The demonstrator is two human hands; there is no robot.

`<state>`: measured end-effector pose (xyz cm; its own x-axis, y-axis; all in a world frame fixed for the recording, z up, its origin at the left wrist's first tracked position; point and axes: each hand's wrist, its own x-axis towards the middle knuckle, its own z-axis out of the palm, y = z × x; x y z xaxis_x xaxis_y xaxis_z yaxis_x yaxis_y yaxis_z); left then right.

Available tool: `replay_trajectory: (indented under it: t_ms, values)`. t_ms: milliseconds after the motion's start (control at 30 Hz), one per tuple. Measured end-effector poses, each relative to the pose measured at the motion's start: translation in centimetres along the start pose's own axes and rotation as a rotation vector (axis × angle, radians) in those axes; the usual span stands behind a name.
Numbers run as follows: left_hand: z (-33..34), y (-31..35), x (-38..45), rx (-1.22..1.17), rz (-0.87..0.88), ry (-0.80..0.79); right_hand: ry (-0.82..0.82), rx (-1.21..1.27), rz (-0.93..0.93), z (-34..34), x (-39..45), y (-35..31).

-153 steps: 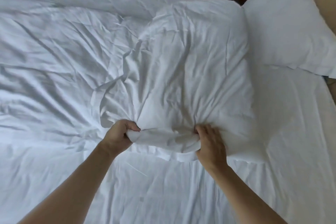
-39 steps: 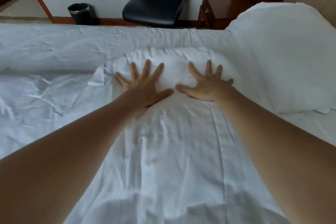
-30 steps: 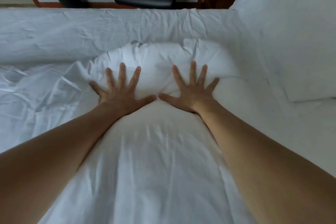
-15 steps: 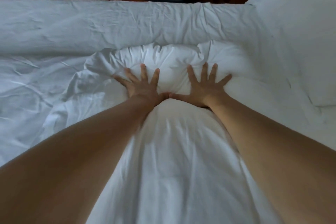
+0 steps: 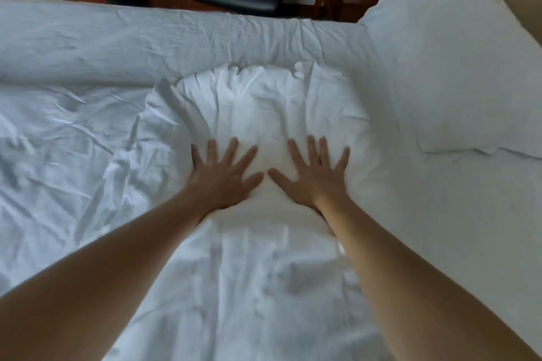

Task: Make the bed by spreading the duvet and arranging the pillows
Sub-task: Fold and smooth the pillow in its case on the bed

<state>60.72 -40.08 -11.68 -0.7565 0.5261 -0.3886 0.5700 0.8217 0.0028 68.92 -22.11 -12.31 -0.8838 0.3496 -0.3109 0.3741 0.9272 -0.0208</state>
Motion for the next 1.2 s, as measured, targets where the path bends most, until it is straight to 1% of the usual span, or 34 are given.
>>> replay_trajectory:
  t_ms: [67, 100, 167, 267, 367, 467, 567, 700, 800, 900, 1033, 1100, 1200]
  values:
    - [1.4, 0.3, -2.7, 0.066, -0.019, 0.085, 0.075, 0.014, 0.039, 1.1, -3.3, 0.7]
    - [1.7, 0.1, -3.4, 0.079, -0.034, 0.098, 0.103, 0.02, 0.06, 1.4, -4.5, 0.9]
    - [1.6, -0.2, -4.5, 0.049, -0.055, 0.061, 0.126, 0.043, 0.103, 2.1, -6.7, 1.1]
    - [2.0, 0.4, -7.1, -0.032, -0.096, 0.003, 0.097, 0.118, 0.138, 3.6, -10.1, 1.0]
    - [3.4, 1.8, -10.8, -0.013, -0.107, 0.014, 0.074, 0.136, 0.138, 4.6, -13.4, 1.1]
    - [5.1, 2.4, -14.5, 0.025, -0.111, 0.072, 0.037, 0.128, 0.135, 5.0, -16.3, 1.3]
    - [6.8, 2.1, -18.2, 0.012, -0.125, 0.131, 0.004, 0.112, 0.126, 5.2, -19.5, 1.2]
    - [9.6, 2.1, -24.4, -0.076, -0.113, 0.313, 0.034, 0.121, 0.125, 6.1, -25.0, 1.3]
    - [12.0, 2.1, -29.5, -0.099, -0.12, 0.367, 0.095, 0.095, 0.129, 7.4, -29.6, 1.8]
    - [14.6, 1.4, -34.5, -0.147, -0.203, 0.314, 0.14, 0.086, 0.145, 8.7, -33.0, 1.9]
    - [16.7, 0.3, -38.9, -0.153, -0.331, 0.132, 0.088, 0.072, 0.132, 9.4, -35.9, 1.0]
    - [16.9, 0.0, -39.8, -0.155, -0.354, 0.083, 0.087, 0.061, 0.117, 9.8, -37.2, 0.0]
    - [16.3, -0.2, -39.8, -0.188, -0.334, 0.066, 0.076, 0.084, 0.078, 10.4, -38.2, -2.6]
